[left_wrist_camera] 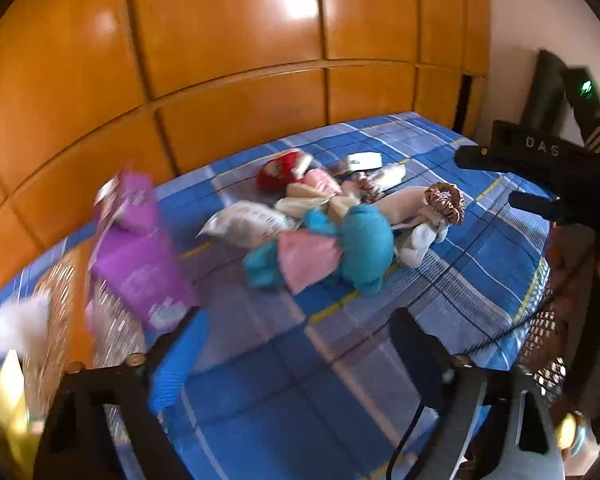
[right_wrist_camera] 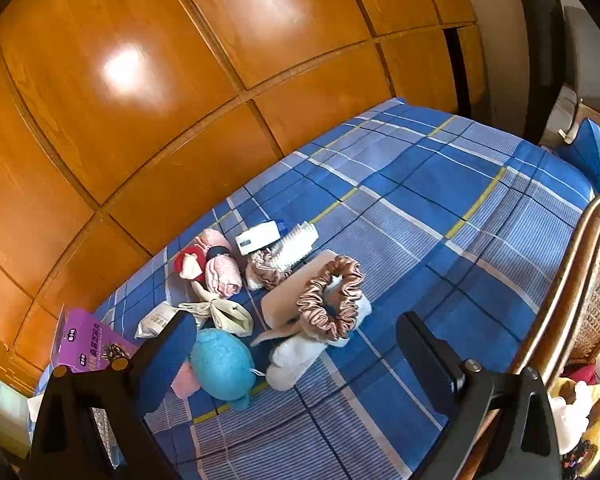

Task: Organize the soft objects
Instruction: 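Grasp the blue plush toy with the left tool while the right tool reaches toward the brown scrunchie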

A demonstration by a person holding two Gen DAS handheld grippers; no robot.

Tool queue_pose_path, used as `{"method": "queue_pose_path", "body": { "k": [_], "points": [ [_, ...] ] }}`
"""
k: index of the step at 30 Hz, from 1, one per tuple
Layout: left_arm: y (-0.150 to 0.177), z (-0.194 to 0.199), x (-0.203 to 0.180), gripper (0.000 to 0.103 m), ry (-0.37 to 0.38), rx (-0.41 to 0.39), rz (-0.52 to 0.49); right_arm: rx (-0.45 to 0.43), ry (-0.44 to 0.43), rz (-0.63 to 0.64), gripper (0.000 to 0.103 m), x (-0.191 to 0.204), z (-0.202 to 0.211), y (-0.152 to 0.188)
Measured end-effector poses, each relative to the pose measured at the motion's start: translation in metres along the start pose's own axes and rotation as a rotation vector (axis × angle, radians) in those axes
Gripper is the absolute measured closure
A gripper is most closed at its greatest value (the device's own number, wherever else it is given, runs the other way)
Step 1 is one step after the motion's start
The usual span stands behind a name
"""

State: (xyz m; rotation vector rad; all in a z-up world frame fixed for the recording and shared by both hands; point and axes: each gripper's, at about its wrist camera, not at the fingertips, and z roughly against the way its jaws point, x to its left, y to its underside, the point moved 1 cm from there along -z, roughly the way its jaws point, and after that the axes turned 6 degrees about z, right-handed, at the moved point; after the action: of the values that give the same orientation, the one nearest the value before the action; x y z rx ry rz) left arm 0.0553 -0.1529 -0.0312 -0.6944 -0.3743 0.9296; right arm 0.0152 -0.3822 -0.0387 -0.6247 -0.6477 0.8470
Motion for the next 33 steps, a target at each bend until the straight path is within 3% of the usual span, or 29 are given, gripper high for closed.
{"method": "queue_pose_path", "body": {
  "k": [3,13,14,16,17,24,26,27,29,32,33],
  "points": [
    [-0.017,-0.024,-0.016,0.015,0.023,0.016,-0.084,-0.009,-0.018,-0.027,0.001,-0.005,0.002,0.001],
    [-0.051,-0.098,-0.055,0.015,0.041,0.079,-0.170,-0.103,-0.035,-0.094,0.003,-0.015,0.014,0.000],
    [-0.053,-0.106,-0.060,0.020,0.039,0.085,-0.187,-0.104,-0.036,-0.094,0.003,-0.015,0.014,0.000],
    [-0.052,-0.120,-0.065,0.065,0.055,0.111,-0.201,-0.103,-0.036,-0.093,0.002,-0.015,0.014,0.000],
    [-0.052,-0.126,-0.062,0.065,0.096,0.139,-0.170,-0.104,-0.037,-0.094,0.002,-0.016,0.014,0.000],
    [-0.046,-0.097,-0.021,0.069,0.198,0.109,0.025,-0.055,-0.032,-0.090,0.008,-0.017,0.006,-0.002],
    [-0.039,-0.086,-0.012,0.069,0.202,0.104,0.047,-0.020,-0.036,-0.078,0.019,-0.016,-0.001,-0.008],
    [-0.035,-0.081,-0.008,0.069,0.208,0.104,0.057,0.001,-0.019,-0.064,0.024,-0.015,-0.005,-0.012],
    [-0.028,-0.070,-0.002,0.069,0.215,0.091,0.066,0.064,0.081,-0.017,0.024,-0.013,-0.017,-0.023],
    [-0.021,-0.055,0.004,0.069,0.240,0.081,0.086,0.144,0.133,0.019,0.025,-0.014,-0.039,-0.035],
    [-0.018,-0.049,0.005,0.069,0.250,0.076,0.092,0.174,0.164,0.035,0.030,-0.015,-0.050,-0.039]
  ]
}}
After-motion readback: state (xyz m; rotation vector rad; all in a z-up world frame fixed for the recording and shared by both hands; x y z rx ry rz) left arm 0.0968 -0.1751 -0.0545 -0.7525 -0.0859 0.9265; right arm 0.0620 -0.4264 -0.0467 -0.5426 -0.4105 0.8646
